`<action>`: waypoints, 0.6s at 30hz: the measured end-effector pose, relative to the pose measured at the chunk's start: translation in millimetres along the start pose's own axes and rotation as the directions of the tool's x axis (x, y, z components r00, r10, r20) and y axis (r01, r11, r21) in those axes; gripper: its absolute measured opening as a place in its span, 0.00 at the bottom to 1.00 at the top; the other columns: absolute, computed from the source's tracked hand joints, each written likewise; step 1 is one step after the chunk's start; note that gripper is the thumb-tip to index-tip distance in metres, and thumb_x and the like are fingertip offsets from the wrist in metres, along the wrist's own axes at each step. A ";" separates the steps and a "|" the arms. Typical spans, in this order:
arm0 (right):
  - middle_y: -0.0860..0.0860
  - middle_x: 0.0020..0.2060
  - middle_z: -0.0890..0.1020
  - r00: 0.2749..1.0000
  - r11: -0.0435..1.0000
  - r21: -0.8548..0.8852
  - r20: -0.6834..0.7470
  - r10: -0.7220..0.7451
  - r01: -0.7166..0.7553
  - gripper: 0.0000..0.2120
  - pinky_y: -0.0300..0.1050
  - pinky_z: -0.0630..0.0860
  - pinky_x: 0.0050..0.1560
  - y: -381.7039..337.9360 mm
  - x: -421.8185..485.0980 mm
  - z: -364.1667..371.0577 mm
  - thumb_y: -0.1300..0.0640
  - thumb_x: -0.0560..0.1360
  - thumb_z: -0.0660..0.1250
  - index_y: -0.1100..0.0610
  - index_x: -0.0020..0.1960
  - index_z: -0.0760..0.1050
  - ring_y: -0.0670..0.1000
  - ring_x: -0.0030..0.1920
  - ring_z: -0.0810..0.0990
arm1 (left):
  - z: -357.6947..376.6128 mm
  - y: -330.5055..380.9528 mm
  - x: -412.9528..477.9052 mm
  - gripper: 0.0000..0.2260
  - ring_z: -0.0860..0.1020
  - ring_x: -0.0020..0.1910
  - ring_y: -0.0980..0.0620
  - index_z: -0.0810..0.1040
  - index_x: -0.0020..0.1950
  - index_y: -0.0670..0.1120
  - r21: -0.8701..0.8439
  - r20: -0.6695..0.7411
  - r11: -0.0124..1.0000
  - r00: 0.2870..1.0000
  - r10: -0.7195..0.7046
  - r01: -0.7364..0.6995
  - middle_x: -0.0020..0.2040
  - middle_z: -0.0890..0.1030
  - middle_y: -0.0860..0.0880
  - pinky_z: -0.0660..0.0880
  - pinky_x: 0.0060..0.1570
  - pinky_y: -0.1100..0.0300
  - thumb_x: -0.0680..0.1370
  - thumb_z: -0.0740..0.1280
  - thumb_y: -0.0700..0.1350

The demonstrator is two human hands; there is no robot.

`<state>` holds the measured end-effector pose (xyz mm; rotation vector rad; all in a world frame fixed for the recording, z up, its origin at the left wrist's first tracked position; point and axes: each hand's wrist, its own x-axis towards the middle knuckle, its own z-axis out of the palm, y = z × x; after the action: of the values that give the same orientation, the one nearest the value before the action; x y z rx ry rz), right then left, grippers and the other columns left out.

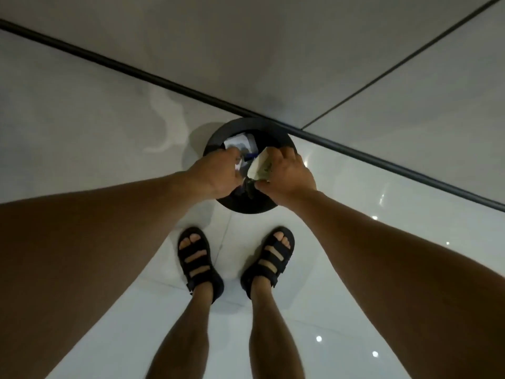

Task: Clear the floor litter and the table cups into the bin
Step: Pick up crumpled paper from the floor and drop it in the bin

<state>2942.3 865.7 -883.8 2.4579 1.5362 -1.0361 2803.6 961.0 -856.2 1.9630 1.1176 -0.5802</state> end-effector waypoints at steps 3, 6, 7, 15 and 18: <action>0.56 0.72 0.63 0.998 0.999 0.046 -0.061 0.019 -0.017 0.42 0.56 0.71 0.65 7.0 17.5 19.1 0.42 0.69 0.73 0.52 0.75 0.58 0.59 0.70 0.65 | 16.1 -18.8 15.5 0.25 0.73 0.61 0.38 0.65 0.70 0.46 0.040 -0.004 0.999 1.000 -0.023 0.024 0.66 0.70 0.40 0.71 0.56 0.51 0.74 0.66 0.46; 0.55 0.74 0.60 0.997 0.997 0.052 -0.056 0.056 -0.053 0.39 0.57 0.69 0.65 11.0 10.4 19.7 0.42 0.71 0.70 0.51 0.76 0.56 0.60 0.71 0.63 | 16.1 -28.2 7.4 0.31 0.68 0.66 0.39 0.59 0.75 0.48 0.063 0.016 0.996 0.998 -0.062 0.061 0.72 0.63 0.42 0.69 0.61 0.50 0.74 0.67 0.48; 0.55 0.74 0.60 0.997 0.996 0.063 -0.043 0.059 -0.057 0.38 0.57 0.70 0.65 12.0 3.8 15.7 0.43 0.72 0.69 0.51 0.76 0.57 0.60 0.70 0.63 | 11.8 -27.2 2.6 0.32 0.66 0.68 0.40 0.58 0.76 0.48 0.072 0.030 0.995 0.997 -0.071 0.069 0.73 0.61 0.43 0.68 0.63 0.50 0.75 0.67 0.49; 0.53 0.77 0.56 0.994 0.982 0.155 -0.014 0.111 -0.107 0.40 0.58 0.65 0.69 15.6 -65.6 -62.4 0.42 0.73 0.69 0.48 0.78 0.53 0.57 0.75 0.56 | -60.6 33.8 -46.6 0.31 0.65 0.68 0.40 0.59 0.75 0.47 0.121 -0.028 0.993 1.000 0.008 -0.004 0.71 0.64 0.42 0.68 0.64 0.48 0.75 0.67 0.49; 0.52 0.78 0.55 0.989 0.975 0.176 -0.046 0.143 -0.132 0.40 0.58 0.64 0.70 11.5 -102.1 -105.9 0.41 0.74 0.68 0.47 0.78 0.52 0.57 0.76 0.54 | -91.8 71.5 -76.2 0.30 0.67 0.67 0.40 0.60 0.74 0.46 0.142 -0.060 0.987 0.995 0.078 -0.069 0.70 0.65 0.42 0.69 0.63 0.47 0.75 0.67 0.50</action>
<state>2977.0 821.8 -747.3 2.6883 1.3189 -1.1263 2827.2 975.6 -719.9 2.1480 1.0641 -0.5724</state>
